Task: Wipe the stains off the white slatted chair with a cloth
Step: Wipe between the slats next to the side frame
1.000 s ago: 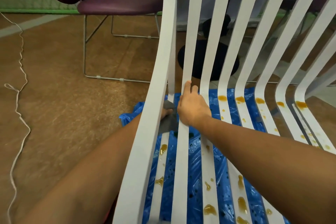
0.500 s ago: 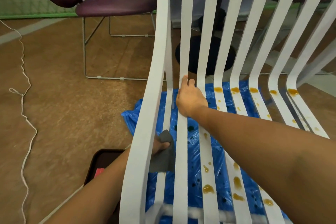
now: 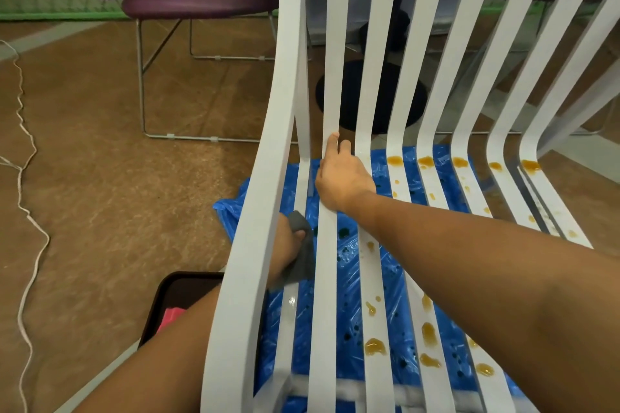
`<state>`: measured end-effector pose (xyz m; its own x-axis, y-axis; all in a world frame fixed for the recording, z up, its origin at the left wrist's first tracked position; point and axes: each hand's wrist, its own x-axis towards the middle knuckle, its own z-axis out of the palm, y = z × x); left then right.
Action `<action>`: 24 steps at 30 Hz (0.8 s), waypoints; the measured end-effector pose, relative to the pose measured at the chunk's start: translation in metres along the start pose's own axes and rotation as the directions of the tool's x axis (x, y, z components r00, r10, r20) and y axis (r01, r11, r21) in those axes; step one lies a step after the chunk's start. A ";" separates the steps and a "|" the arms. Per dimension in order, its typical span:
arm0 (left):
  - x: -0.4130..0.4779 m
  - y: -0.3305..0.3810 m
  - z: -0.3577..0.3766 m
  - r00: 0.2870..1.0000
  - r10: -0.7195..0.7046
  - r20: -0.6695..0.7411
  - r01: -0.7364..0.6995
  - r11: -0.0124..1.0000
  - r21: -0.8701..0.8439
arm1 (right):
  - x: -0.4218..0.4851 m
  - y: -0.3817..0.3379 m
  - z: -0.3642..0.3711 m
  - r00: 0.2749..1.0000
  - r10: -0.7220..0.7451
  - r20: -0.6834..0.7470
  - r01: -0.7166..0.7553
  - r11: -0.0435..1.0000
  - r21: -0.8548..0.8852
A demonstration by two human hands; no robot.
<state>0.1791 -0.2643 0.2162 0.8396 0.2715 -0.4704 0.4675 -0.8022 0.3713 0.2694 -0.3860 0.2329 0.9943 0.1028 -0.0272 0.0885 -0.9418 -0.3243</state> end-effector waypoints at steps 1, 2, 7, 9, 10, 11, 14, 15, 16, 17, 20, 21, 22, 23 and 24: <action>0.004 0.003 -0.003 1.000 0.000 -0.004 0.000 1.000 -0.009 | 0.000 0.000 0.000 1.000 0.002 0.002 -0.002 1.000 -0.001; 0.008 0.005 -0.005 1.000 0.006 0.005 -0.006 1.000 -0.024 | 0.000 0.000 -0.001 1.000 0.004 0.003 -0.004 1.000 -0.001; -0.006 -0.009 -0.009 0.993 0.059 0.105 -0.056 0.998 -0.027 | 0.000 -0.001 -0.002 1.000 0.005 0.013 -0.006 1.000 0.012; -0.023 -0.018 -0.010 0.984 0.068 0.162 -0.070 0.998 0.005 | 0.000 -0.001 -0.003 1.000 0.006 0.015 -0.006 1.000 0.015; -0.031 -0.025 -0.009 0.978 0.078 0.194 -0.084 0.996 0.021 | 0.001 -0.001 -0.003 1.000 0.007 0.018 -0.007 1.000 0.019; -0.040 -0.032 -0.007 0.970 0.089 0.225 -0.100 0.994 0.039 | 0.000 0.000 -0.004 1.000 0.007 0.022 -0.008 1.000 0.023; -0.065 -0.056 0.003 0.952 0.096 0.290 -0.128 0.987 0.094 | -0.001 -0.001 -0.004 1.000 0.006 0.024 -0.007 1.000 0.030; -0.072 -0.064 0.009 0.950 0.098 0.297 -0.135 0.985 0.108 | -0.001 -0.001 -0.004 1.000 0.004 0.025 -0.005 1.000 0.031; -0.080 -0.069 0.015 0.951 0.111 0.289 -0.150 0.982 0.118 | -0.001 -0.001 -0.004 1.000 0.001 0.025 -0.002 1.000 0.030; -0.086 -0.074 0.022 0.952 0.116 0.285 -0.155 0.981 0.119 | -0.002 -0.001 -0.004 1.000 0.000 0.024 -0.001 1.000 0.027; -0.098 -0.081 0.042 0.950 0.131 0.282 -0.144 0.989 0.027 | -0.001 0.000 -0.003 1.000 0.000 0.015 0.000 1.000 0.021; -0.098 -0.082 0.047 0.953 0.141 0.269 -0.138 0.990 -0.032 | -0.001 0.000 -0.003 1.000 -0.003 0.017 0.003 1.000 0.022; -0.096 -0.082 0.050 0.957 0.160 0.243 -0.146 0.986 -0.075 | -0.002 0.000 -0.003 1.000 -0.006 0.020 0.006 1.000 0.024; -0.092 -0.081 0.051 0.960 0.172 0.223 -0.151 0.983 -0.108 | -0.002 0.000 -0.003 1.000 -0.008 0.019 0.008 1.000 0.028; -0.086 -0.079 0.054 0.965 0.175 0.196 -0.150 0.979 -0.135 | -0.001 0.000 -0.002 1.000 -0.009 0.015 0.008 1.000 0.030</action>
<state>0.0553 -0.2530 0.1834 0.8377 0.0173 -0.5458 0.3689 -0.7549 0.5423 0.2681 -0.3870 0.2351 0.9926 0.1156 -0.0381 0.0949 -0.9310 -0.3525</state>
